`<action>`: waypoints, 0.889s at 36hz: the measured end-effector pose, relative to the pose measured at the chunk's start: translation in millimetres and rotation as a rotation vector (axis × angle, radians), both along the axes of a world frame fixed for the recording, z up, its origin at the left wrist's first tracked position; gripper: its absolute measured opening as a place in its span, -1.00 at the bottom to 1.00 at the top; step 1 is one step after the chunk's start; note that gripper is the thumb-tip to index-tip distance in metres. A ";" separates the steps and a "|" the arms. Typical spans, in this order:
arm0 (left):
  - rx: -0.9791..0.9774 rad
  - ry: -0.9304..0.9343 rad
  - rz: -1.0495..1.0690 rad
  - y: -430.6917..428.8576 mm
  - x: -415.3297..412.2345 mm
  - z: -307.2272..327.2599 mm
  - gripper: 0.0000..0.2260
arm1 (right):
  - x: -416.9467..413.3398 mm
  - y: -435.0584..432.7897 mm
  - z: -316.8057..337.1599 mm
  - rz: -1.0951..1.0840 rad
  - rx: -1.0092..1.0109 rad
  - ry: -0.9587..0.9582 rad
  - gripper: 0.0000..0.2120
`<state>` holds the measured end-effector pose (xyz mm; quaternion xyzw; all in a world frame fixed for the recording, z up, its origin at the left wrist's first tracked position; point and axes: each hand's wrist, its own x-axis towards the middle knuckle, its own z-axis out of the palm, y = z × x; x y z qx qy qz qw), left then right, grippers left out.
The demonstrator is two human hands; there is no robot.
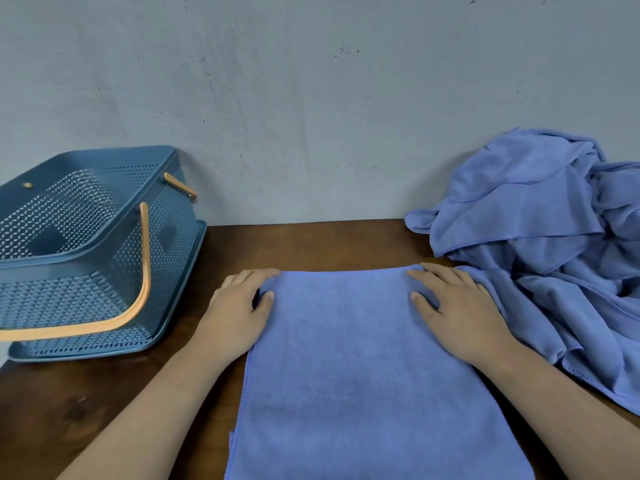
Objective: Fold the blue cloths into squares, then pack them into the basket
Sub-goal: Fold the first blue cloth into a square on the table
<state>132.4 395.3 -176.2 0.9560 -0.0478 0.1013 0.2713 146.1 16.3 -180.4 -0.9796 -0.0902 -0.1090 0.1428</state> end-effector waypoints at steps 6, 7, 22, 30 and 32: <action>-0.193 -0.008 0.104 3.6 -1.9 -1.4 -0.67 | 4.2 0.6 -8.2 0.026 0.082 -0.052 -0.60; -0.198 -0.011 0.118 4.0 -4.3 -1.9 -0.70 | 4.7 -0.2 -8.8 0.041 0.107 -0.062 -0.61; -0.213 0.006 -0.008 12.2 -166.4 17.3 -0.85 | -0.2 108.3 32.0 0.590 -0.077 0.188 -0.51; -0.120 0.049 -0.170 23.9 -236.4 22.1 -0.73 | -7.0 155.1 18.4 0.548 -0.186 0.237 -0.47; -0.037 0.044 -0.198 23.2 -237.6 17.8 -0.67 | -5.0 154.3 17.5 0.543 -0.190 0.233 -0.47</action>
